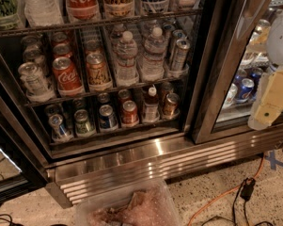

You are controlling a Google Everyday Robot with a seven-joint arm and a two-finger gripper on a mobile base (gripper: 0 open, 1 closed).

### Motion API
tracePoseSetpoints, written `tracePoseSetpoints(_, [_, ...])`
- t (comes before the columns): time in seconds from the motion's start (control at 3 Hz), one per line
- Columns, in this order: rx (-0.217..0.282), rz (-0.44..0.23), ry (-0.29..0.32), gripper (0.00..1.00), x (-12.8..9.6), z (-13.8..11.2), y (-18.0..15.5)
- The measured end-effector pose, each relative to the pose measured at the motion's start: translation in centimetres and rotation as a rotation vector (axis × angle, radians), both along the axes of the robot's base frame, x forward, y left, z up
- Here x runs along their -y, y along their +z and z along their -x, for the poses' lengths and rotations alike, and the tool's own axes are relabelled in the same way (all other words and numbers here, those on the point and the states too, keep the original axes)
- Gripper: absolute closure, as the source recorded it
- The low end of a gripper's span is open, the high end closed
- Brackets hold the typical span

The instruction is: Pick orange can from top shelf of fridge

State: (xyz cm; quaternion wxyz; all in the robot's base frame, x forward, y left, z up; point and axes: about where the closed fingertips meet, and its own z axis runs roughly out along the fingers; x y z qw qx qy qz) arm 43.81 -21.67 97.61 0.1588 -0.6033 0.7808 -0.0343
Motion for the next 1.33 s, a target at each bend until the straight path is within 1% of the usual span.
tracePoseSetpoints(0.33, [0.000, 0.000, 0.000, 0.00, 0.0, 0.0, 0.0])
tracePoseSetpoints(0.67, [0.019, -0.021, -0.004, 0.00, -0.5, -0.6, 0.0])
tracePoseSetpoints(1.0, [0.069, -0.117, 0.001, 0.00, -2.8, -2.3, -0.2])
tracePoseSetpoints(1.33, [0.070, -0.116, 0.001, 0.00, -2.8, -2.3, -0.2])
